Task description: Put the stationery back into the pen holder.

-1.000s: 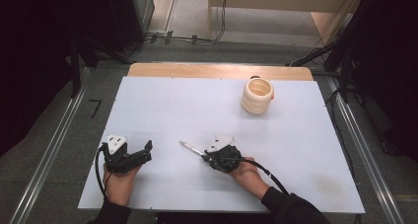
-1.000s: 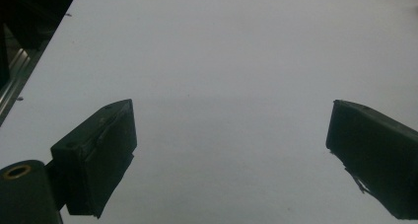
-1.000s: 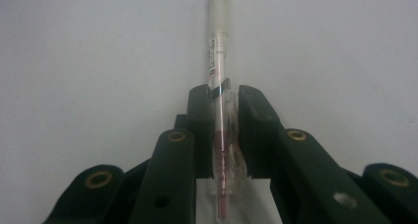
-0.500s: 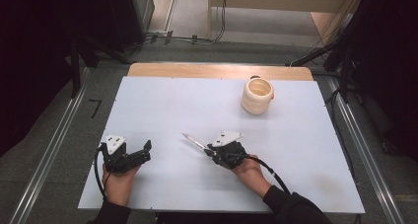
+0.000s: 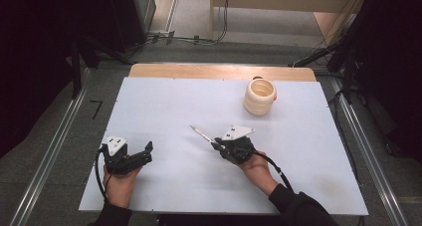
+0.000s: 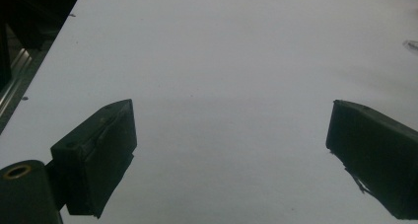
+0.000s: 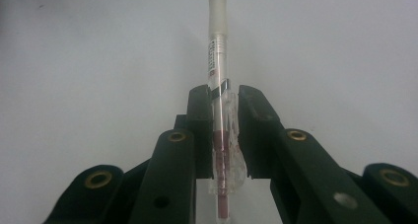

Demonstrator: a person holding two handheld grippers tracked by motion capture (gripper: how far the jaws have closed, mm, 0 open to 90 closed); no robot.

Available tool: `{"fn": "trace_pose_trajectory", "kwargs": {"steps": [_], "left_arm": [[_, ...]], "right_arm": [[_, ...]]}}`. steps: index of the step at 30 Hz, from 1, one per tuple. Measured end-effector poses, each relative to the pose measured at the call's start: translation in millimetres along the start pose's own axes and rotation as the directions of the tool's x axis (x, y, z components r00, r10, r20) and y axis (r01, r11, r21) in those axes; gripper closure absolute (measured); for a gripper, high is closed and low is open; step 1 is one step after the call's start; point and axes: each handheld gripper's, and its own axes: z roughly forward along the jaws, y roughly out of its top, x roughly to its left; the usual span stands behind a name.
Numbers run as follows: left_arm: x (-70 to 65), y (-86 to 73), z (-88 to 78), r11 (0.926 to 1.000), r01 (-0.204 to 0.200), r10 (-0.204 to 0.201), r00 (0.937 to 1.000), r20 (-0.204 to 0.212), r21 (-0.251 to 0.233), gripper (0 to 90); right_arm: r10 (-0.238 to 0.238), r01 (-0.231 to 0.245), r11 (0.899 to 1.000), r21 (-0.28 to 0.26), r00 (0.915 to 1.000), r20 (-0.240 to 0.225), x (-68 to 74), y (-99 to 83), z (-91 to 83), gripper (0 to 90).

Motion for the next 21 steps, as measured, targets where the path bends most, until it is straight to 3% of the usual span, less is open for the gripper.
{"fn": "trace_pose_trajectory", "kwargs": {"steps": [21], "left_arm": [[0.0, -0.1, 0.2, 1.0000, 0.001, -0.001, 1.0000, 0.001, 0.000, 5.8]], "right_arm": [[0.091, -0.082, 0.992, -0.094, 0.9915, 0.093, -37.8, 8.8, -28.7, 75.1]]}}
